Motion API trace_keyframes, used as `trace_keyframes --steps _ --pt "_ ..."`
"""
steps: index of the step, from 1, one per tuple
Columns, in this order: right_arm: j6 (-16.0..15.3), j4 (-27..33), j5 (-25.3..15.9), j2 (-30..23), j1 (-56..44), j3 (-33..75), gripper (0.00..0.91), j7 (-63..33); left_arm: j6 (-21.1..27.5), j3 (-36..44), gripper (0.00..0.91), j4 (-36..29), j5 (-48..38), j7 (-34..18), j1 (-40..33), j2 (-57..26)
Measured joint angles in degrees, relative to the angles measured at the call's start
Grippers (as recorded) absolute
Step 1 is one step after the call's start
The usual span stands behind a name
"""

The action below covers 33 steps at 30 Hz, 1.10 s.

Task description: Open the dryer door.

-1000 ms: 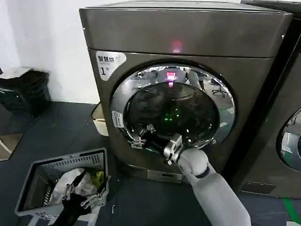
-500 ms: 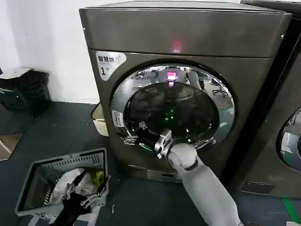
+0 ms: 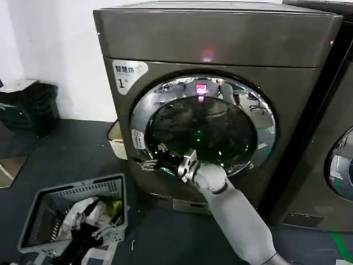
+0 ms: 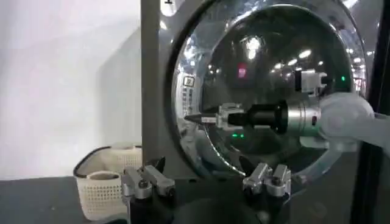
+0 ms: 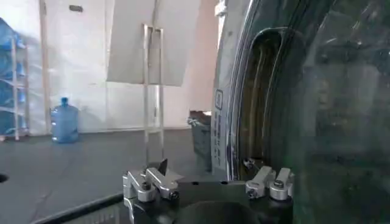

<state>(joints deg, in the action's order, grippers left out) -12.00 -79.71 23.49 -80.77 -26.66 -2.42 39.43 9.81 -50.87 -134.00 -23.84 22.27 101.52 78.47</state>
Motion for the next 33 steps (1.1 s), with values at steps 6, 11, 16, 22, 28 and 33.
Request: trace_keyframes --steps 6,11,16,22,28,33 --pt "0.0 -1.9 0.6 1.6 -1.1 0.7 0.907 6.3 -3.2 -2.4 0.907 3.3 -0.8 2.0 -3.2 -2.9" --pt "-0.1 -4.5 0.9 3.7 -2.8 1.3 0.907 11.9 -6.4 -3.8 0.907 7.0 -2.4 2.2 -5.6 -6.3" --pt "-0.2 -7.4 0.6 6.1 -5.1 2.2 0.907 18.9 -5.4 -4.6 0.907 10.1 -6.8 1.9 -8.1 -9.5" --pt "-0.6 -10.8 1.2 9.0 -8.1 4.4 0.907 23.9 -4.3 -4.9 0.907 13.6 -12.1 0.7 -11.3 -13.4" --pt "1.0 -14.4 2.2 12.8 -12.5 7.4 0.907 29.6 -3.1 -3.6 0.907 17.1 -17.4 0.0 -14.9 -17.2" --pt "1.9 -17.4 2.4 15.8 -16.3 10.0 0.907 33.5 -2.4 -2.0 0.907 20.1 -19.5 -0.5 -18.2 -19.7"
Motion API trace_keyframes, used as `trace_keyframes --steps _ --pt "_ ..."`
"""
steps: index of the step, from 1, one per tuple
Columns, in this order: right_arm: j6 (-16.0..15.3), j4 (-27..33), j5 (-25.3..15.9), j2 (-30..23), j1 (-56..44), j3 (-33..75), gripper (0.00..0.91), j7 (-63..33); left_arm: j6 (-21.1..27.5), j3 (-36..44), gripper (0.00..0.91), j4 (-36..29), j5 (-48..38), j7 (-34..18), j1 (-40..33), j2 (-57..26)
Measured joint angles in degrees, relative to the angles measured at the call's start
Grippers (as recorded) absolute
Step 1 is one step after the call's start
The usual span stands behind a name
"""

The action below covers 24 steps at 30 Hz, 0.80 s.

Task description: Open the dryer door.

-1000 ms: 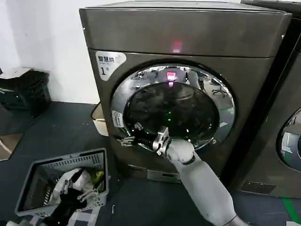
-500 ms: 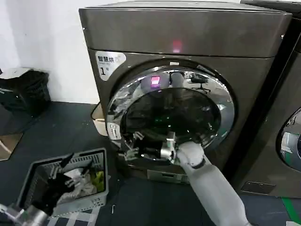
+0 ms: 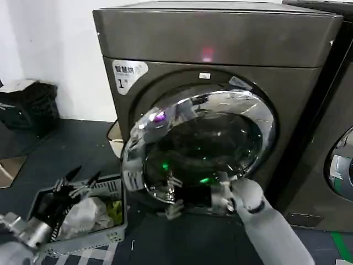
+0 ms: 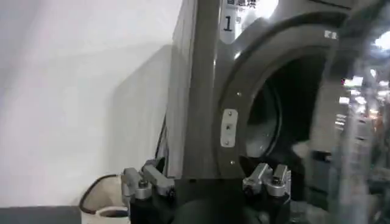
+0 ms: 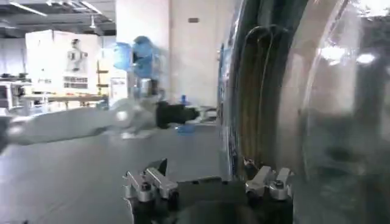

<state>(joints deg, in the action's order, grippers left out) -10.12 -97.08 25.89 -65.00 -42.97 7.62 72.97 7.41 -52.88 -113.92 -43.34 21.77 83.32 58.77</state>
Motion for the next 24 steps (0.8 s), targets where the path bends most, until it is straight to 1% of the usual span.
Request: trace_keyframes --steps 5,8,12,14,18,24 --pt "1.5 -2.8 0.2 1.9 -4.0 3.3 0.907 1.6 0.3 1.6 0.907 2.5 -2.6 0.2 -2.9 -2.5" --pt "2.6 -4.8 0.3 2.8 -7.2 6.3 0.907 2.4 1.4 3.2 0.907 3.5 -5.1 0.3 -4.7 -4.2" --pt "3.8 -8.3 1.5 4.1 -13.0 12.1 0.907 3.1 1.6 6.5 0.907 5.8 -6.6 0.7 -8.7 -6.8" --pt "4.8 -10.0 1.5 4.6 -16.8 16.4 0.907 3.6 1.9 8.8 0.907 6.4 -6.8 1.0 -11.2 -8.0" --pt "7.5 -13.0 1.3 4.0 -24.0 26.0 0.907 3.3 3.0 14.0 0.907 6.5 -7.3 1.6 -15.9 -8.9" --pt "9.0 -15.5 0.9 1.5 -32.4 41.1 0.907 2.9 3.4 21.2 0.907 6.6 -6.7 2.7 -20.5 -9.7"
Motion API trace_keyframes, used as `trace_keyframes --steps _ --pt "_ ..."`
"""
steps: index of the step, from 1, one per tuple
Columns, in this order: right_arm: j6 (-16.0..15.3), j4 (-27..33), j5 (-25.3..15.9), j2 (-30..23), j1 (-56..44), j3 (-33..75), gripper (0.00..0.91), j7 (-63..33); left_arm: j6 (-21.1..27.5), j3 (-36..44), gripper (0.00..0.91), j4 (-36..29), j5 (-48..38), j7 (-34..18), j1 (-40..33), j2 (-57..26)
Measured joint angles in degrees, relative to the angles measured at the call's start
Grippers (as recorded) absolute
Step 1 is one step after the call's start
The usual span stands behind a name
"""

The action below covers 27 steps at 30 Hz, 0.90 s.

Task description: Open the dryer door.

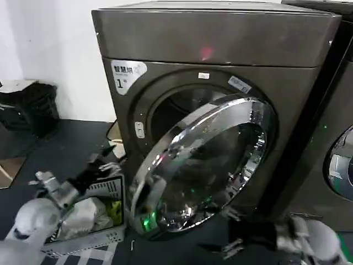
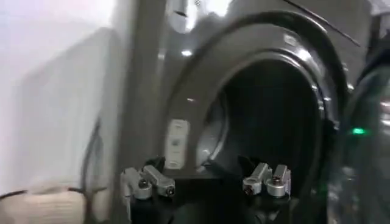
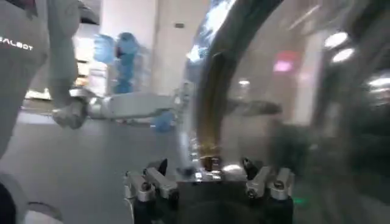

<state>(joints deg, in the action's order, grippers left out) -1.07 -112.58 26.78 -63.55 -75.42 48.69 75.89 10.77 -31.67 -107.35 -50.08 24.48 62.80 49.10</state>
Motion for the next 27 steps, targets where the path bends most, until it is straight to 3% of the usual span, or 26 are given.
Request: trace_keyframes --steps 8,12,15,18,27 --pt "-1.1 -2.0 1.2 -7.3 -8.8 17.5 0.907 -9.0 1.6 8.9 0.907 -1.5 1.1 4.2 -4.1 0.6" --pt "-3.2 -3.6 1.8 -11.4 -12.3 23.9 0.907 -19.9 2.1 12.4 0.907 -3.0 1.1 5.9 -5.5 -0.2" --pt "-4.5 -4.8 -0.4 -13.7 -13.7 27.3 0.907 -29.6 2.7 15.4 0.907 -4.0 1.0 6.2 -6.5 -0.4" --pt "-6.6 -5.6 -1.2 -14.5 -13.8 30.9 0.907 -38.6 2.8 18.5 0.907 -5.6 1.3 6.5 -7.4 -0.7" --pt "-8.8 -8.2 0.9 -14.9 -15.1 42.1 0.907 -56.9 0.5 28.9 0.907 -6.5 1.3 6.0 -12.6 -1.1"
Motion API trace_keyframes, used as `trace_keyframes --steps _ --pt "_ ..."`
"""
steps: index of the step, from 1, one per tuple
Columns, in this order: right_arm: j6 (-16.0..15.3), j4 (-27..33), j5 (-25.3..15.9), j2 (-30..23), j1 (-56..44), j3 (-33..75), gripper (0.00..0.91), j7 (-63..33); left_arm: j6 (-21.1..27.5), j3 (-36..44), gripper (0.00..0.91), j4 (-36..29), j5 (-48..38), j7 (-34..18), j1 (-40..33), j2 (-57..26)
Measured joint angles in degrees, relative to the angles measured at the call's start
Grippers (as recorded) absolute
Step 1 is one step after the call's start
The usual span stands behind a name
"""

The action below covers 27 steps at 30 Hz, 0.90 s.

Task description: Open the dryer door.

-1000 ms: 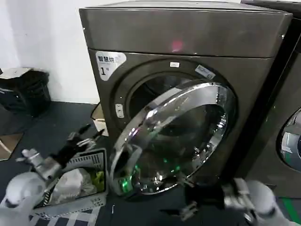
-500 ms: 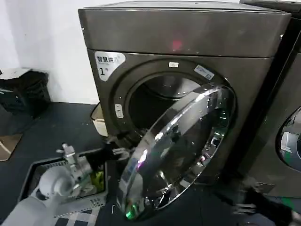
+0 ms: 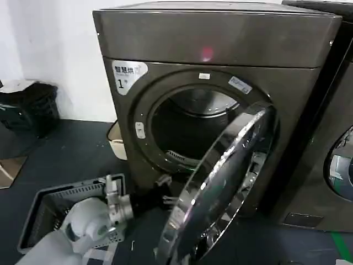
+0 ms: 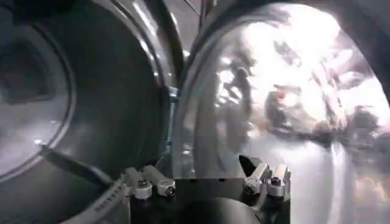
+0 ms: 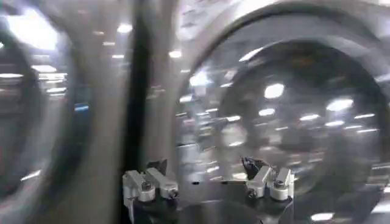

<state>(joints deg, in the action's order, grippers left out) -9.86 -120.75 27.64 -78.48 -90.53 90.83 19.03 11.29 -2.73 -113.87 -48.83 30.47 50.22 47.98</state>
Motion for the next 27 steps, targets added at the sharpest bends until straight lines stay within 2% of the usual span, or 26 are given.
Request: trace_keyframes --steps 4,12,15,21,24,27 --pt "-1.9 -0.7 0.3 -0.3 -1.0 4.8 0.907 -3.7 -0.4 5.3 0.907 -0.9 -0.2 -0.5 -3.1 0.9" --pt "-2.0 -0.1 0.8 0.9 -3.1 14.9 0.907 -8.3 -0.6 14.9 0.907 -0.5 0.0 -3.0 -9.3 3.2" --pt "-3.9 0.0 0.6 1.6 -3.5 18.0 0.907 -11.0 -1.1 18.4 0.907 -0.5 1.0 -5.5 -10.4 4.7" --pt "-6.8 0.5 0.3 2.2 -5.0 23.6 0.907 -13.2 -3.0 24.3 0.907 1.7 2.4 -6.8 -13.4 7.9" --pt "-6.8 1.1 0.3 2.7 -5.8 26.3 0.907 -13.4 -3.1 26.9 0.907 3.8 2.4 -7.6 -15.2 9.9" --pt "-5.5 1.4 0.5 2.5 -6.0 27.6 0.907 -13.8 -3.8 29.2 0.907 6.3 2.8 -8.3 -17.2 12.3"
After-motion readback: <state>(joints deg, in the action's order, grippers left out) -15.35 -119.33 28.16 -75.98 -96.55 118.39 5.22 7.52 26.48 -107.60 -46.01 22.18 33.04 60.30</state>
